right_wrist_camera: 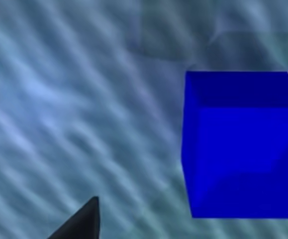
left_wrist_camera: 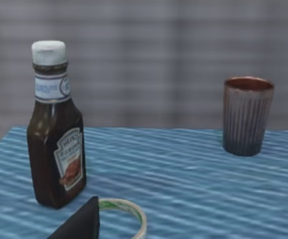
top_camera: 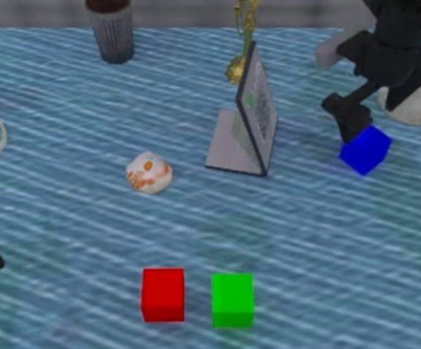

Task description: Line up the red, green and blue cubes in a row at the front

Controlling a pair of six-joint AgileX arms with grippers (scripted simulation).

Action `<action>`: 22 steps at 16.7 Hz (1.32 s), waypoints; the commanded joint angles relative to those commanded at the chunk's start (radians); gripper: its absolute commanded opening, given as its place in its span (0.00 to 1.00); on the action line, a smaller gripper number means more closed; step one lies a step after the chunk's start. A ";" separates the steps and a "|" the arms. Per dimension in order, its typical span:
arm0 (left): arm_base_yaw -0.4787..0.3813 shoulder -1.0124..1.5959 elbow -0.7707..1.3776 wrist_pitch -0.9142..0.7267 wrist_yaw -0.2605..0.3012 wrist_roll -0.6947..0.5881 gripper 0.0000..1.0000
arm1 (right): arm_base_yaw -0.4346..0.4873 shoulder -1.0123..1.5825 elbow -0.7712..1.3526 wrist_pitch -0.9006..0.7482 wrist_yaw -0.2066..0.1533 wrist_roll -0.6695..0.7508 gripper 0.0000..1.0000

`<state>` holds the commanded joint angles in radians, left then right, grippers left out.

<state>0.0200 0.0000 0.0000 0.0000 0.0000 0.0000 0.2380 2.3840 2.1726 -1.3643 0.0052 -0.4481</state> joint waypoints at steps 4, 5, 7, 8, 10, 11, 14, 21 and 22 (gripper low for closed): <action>0.000 0.000 0.000 0.000 0.000 0.000 1.00 | -0.012 0.003 0.008 -0.001 0.000 -0.016 1.00; 0.000 0.000 0.000 0.000 0.000 0.000 1.00 | -0.012 0.003 0.008 -0.001 0.000 -0.016 1.00; 0.000 0.000 0.000 0.000 0.000 0.000 1.00 | -0.008 -0.001 0.002 0.004 0.000 -0.015 1.00; 0.000 0.000 0.000 0.000 0.000 0.000 1.00 | -0.009 0.001 -0.011 0.017 0.000 -0.014 1.00; 0.000 0.000 0.000 0.000 0.000 0.000 1.00 | -0.010 0.011 -0.062 0.074 0.000 -0.013 1.00; 0.000 0.000 0.000 0.000 0.000 0.000 1.00 | -0.010 0.018 -0.094 0.116 0.000 -0.014 1.00; 0.000 0.000 0.000 0.000 0.000 0.000 1.00 | -0.010 0.042 -0.194 0.251 0.000 -0.014 1.00; 0.000 0.000 0.000 0.000 0.000 0.000 1.00 | -0.010 0.059 -0.251 0.315 0.000 -0.014 1.00; 0.000 0.000 0.000 0.000 0.000 0.000 1.00 | -0.010 0.059 -0.251 0.315 0.000 -0.014 0.92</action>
<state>0.0200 0.0000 0.0000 0.0000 0.0000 0.0000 0.2279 2.4429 1.9216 -1.0495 0.0057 -0.4624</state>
